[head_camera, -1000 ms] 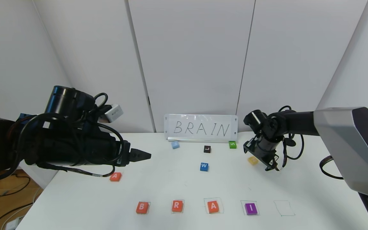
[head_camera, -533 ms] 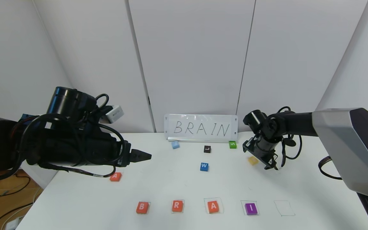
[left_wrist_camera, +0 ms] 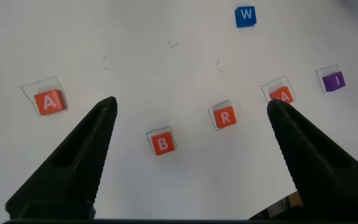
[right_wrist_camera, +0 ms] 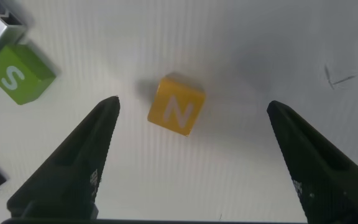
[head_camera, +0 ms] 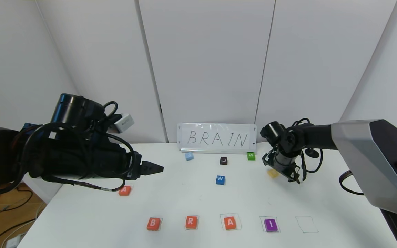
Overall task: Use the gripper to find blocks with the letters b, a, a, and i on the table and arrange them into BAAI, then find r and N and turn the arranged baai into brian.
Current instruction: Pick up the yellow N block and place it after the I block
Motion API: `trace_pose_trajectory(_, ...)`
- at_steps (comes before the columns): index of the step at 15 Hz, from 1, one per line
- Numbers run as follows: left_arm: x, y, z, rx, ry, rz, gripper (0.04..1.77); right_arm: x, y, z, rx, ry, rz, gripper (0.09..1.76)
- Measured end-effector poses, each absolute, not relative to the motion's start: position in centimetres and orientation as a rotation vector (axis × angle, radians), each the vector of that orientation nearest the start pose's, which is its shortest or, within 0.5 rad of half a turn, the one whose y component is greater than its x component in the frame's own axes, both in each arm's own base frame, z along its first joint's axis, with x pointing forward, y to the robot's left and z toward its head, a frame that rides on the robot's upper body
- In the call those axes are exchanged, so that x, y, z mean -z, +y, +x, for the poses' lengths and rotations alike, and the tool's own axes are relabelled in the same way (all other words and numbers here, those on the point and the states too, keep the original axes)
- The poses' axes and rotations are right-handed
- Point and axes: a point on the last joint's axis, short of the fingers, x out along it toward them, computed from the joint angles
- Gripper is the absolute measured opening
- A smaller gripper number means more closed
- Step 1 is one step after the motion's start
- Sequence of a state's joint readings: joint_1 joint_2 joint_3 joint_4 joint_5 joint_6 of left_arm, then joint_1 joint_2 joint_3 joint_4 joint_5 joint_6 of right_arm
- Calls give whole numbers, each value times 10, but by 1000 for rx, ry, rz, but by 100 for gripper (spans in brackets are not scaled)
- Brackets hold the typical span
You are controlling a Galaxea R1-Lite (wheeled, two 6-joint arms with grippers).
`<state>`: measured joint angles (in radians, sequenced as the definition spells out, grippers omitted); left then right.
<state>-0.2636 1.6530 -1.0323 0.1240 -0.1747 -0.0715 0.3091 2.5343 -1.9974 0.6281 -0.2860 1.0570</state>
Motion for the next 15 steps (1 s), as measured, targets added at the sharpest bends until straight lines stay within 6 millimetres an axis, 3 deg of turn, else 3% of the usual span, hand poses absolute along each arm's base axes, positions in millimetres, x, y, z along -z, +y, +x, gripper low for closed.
trace_pose_trajectory(15, -188, -78, 276, 393, 767, -27, 172, -39, 137, 456, 570, 1002, 546, 171)
